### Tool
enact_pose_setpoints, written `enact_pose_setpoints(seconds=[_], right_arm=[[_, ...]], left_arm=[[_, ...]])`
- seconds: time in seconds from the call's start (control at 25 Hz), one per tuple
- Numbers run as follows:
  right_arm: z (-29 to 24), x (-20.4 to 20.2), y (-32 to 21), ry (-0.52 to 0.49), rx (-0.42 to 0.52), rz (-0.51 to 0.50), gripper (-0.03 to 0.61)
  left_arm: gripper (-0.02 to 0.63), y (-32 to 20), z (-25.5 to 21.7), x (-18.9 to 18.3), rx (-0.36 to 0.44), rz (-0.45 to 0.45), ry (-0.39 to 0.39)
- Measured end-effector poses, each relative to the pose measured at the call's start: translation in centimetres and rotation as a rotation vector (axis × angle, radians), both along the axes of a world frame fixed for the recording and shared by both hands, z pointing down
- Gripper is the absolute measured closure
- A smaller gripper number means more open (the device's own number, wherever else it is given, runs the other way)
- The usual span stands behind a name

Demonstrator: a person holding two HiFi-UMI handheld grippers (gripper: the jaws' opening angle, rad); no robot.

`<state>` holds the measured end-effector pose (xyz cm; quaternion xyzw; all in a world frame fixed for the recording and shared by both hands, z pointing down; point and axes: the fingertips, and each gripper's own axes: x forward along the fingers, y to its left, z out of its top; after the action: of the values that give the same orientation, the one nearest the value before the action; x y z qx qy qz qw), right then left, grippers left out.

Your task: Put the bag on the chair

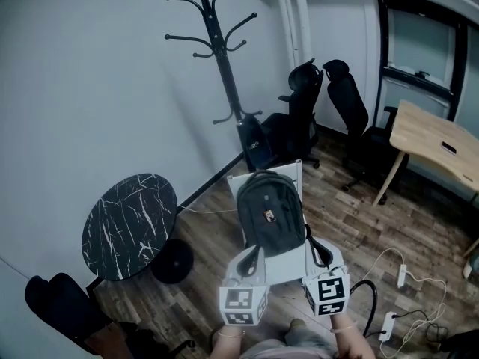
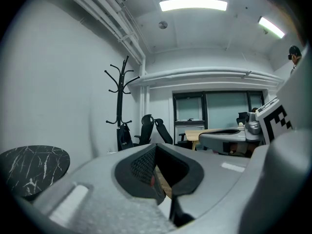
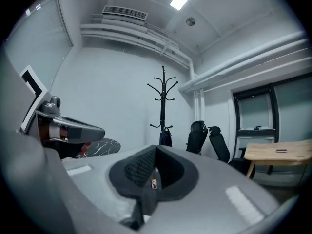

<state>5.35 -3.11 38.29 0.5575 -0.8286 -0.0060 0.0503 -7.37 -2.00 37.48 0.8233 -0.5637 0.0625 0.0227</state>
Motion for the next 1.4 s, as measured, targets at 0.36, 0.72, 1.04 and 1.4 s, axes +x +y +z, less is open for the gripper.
enact_pose_setpoints(seconds=[0.36,0.72,1.04,1.4], right_arm=[[-0.8,0.9,0.5,-0.003,-0.005,-0.008,0.577],[-0.3,2.4,-0.9,0.000,-0.016,-0.025,0.577],[0.4,4.1,-2.8,-0.003,-0.019,-0.041,0.577],[1.0,3.8,-5.4,-0.012,-0.040,-0.056,0.577]], left_arm=[[0.604,0.5,-0.7,0.5,0.004,-0.007,0.007],[0.604,-0.7,-0.8,1.8,0.010,-0.037,-0.002],[0.603,-2.5,-0.1,2.9,-0.002,-0.077,-0.007],[0.604,-4.5,0.5,2.7,-0.022,-0.094,-0.023]])
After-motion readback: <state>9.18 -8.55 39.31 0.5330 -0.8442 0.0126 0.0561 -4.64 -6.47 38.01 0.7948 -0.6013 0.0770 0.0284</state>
